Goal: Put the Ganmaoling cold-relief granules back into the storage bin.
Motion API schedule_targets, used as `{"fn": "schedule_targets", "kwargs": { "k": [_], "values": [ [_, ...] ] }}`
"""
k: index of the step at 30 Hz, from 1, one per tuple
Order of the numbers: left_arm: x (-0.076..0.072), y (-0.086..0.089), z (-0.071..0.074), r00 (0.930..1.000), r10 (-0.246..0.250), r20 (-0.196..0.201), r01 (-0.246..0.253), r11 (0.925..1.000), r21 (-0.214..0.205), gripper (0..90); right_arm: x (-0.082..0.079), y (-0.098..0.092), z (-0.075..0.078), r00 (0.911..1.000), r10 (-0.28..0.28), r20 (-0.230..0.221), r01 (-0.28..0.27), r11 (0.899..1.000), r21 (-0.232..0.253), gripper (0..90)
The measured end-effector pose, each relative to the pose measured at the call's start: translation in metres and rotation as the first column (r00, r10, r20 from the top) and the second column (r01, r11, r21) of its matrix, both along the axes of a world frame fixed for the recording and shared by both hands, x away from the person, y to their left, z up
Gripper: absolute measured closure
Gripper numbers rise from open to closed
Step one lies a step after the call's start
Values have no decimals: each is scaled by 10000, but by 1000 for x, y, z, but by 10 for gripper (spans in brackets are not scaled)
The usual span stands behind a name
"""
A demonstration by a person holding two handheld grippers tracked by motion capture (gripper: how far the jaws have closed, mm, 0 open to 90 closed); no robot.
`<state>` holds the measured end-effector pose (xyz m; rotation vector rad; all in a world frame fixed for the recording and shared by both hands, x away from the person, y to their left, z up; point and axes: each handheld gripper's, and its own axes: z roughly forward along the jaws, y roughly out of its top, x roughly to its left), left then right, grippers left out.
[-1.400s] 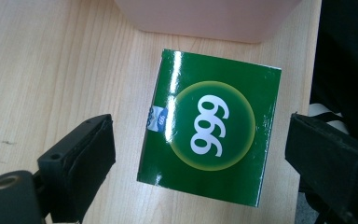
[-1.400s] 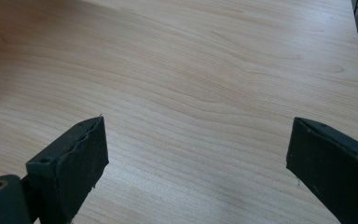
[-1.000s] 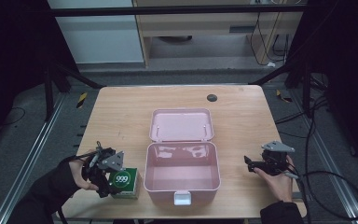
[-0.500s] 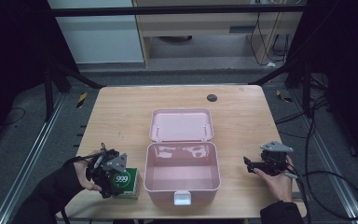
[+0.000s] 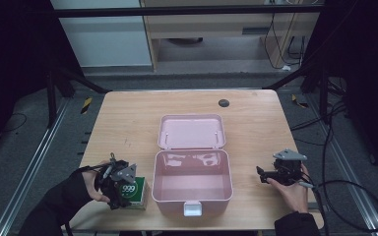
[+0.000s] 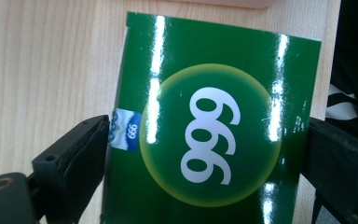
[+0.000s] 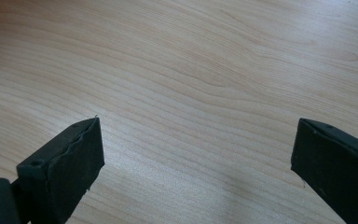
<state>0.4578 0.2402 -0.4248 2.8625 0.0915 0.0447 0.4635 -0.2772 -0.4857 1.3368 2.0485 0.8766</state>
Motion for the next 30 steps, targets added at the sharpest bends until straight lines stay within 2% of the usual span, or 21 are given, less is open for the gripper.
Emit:
{"fn": "schedule_targets", "kwargs": {
  "k": [7,16,23,28,30],
  "values": [
    [2,-1,-8,9997,15,-237,-14,10000,59,80,0,1,-1,9999,83,-100,-84,9999,-107,28],
    [3,0,-7,9996,20,-285,-17,10000,98,119,0,2,-2,9997,131,-193,-135,9997,-227,32],
    [2,-2,-2,9998,54,-175,-46,9991,422,137,0,2,-2,9997,130,-206,-135,9997,-224,34],
    [-2,2,12,9998,182,-58,-182,9998,20,140,0,2,-2,9997,143,-222,-148,9996,-233,36],
    [-2,3,14,9999,156,-28,-156,9999,16,141,1,2,-3,9997,149,-214,-154,9996,-248,36]
  ]
}}
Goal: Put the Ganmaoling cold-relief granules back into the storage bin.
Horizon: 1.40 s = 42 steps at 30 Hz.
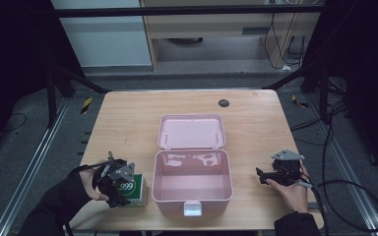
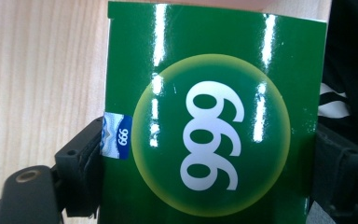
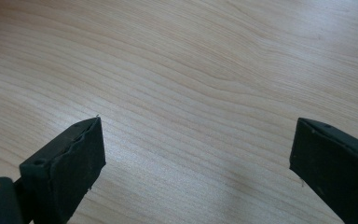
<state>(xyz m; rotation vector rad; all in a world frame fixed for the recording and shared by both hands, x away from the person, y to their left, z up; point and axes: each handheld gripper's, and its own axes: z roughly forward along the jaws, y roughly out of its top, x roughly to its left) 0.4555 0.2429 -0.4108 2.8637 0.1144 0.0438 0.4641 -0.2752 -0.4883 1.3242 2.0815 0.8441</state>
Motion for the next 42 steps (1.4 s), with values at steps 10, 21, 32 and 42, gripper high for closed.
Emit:
{"fn": "schedule_targets", "kwargs": {
  "k": [10,21,32,42],
  "values": [
    [-1,3,16,9995,315,31,-314,9989,-344,141,0,0,0,10000,33,-60,-33,10000,28,37],
    [1,7,42,9972,664,334,-632,9941,-884,142,0,0,0,10000,35,-81,-34,10000,73,37],
    [-1,11,61,9951,912,375,-857,9880,-1286,144,-1,0,0,10000,-4,-92,5,10000,90,36],
    [-2,10,82,9936,1011,498,-917,9822,-1639,145,-1,0,0,10000,-16,-87,17,9999,111,36]
  ]
}}
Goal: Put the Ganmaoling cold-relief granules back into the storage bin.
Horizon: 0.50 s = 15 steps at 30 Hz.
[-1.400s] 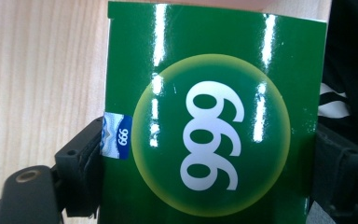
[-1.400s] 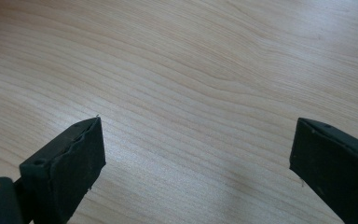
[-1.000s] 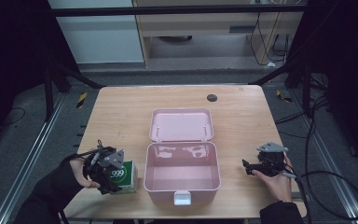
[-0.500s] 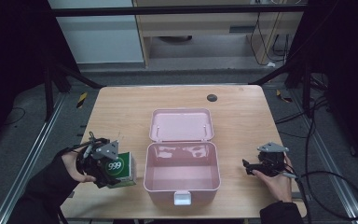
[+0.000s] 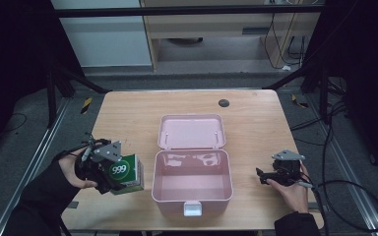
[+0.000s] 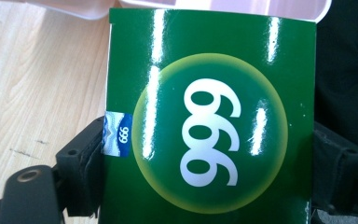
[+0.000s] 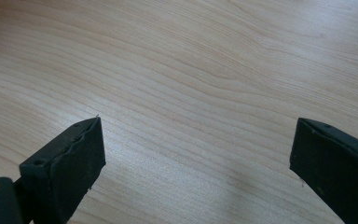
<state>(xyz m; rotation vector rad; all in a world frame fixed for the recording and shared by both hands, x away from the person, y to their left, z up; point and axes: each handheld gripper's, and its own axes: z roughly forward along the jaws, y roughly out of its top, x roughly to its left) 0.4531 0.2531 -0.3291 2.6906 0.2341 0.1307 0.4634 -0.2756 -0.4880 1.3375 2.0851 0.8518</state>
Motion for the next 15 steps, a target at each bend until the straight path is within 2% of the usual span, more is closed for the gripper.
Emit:
{"fn": "schedule_targets", "kwargs": {
  "k": [15],
  "values": [
    [-4,-9,29,9999,-139,-6,139,9998,-126,148,0,-1,0,10000,8,9,-8,10000,-82,34]
  ]
}}
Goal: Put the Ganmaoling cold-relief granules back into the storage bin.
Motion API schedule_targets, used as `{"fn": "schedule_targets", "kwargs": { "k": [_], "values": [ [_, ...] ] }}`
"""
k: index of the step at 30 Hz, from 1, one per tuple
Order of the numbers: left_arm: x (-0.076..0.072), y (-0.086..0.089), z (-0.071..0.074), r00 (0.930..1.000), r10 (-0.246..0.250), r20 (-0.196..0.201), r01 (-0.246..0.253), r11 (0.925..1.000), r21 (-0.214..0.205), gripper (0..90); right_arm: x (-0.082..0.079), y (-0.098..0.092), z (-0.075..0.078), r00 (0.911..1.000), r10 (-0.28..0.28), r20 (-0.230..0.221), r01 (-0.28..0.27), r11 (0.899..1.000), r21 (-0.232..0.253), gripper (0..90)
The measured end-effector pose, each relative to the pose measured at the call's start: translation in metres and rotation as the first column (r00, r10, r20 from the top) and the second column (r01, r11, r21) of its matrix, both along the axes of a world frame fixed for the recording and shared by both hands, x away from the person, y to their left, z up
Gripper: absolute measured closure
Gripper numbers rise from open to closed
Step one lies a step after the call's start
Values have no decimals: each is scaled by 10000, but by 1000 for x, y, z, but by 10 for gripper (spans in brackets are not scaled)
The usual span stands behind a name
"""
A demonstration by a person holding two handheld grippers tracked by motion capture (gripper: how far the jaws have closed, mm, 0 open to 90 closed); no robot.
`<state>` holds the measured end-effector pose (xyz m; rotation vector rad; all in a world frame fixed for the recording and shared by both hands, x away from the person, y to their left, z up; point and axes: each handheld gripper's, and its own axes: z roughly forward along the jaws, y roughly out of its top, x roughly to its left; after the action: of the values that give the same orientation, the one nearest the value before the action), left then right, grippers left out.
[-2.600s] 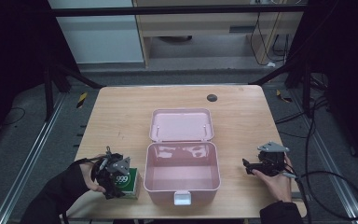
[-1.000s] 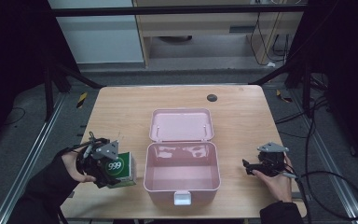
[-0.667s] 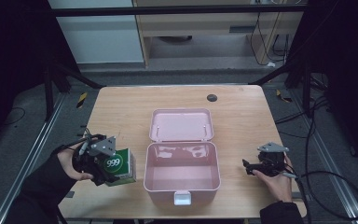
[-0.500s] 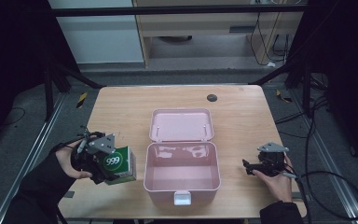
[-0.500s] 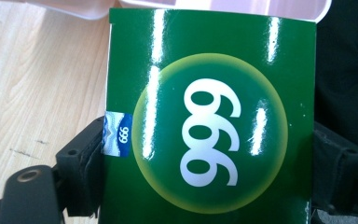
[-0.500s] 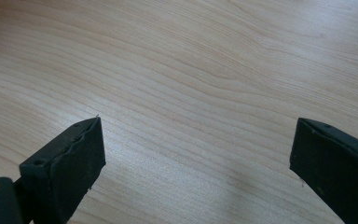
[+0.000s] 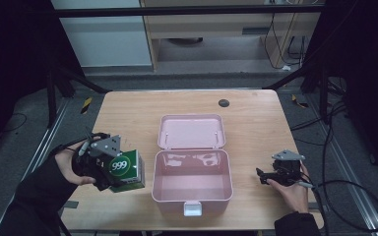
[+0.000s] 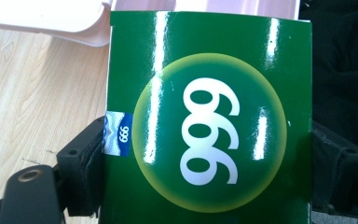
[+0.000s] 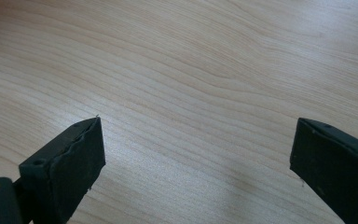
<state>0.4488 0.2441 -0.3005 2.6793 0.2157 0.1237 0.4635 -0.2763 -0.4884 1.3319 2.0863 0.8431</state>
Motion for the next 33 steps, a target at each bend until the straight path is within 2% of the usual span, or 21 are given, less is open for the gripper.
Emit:
{"fn": "schedule_targets", "kwargs": {
  "k": [13,17,33],
  "values": [
    [4,-20,14,9989,-429,175,431,9990,-78,151,0,0,0,10000,2,9,-2,10000,-18,34],
    [4,-26,19,9985,-492,251,499,9984,-254,151,0,-1,0,10000,8,7,-8,10000,-38,34],
    [11,-58,23,9956,-881,313,887,9958,-206,152,0,-1,0,10000,-23,15,23,10000,-56,33]
  ]
}}
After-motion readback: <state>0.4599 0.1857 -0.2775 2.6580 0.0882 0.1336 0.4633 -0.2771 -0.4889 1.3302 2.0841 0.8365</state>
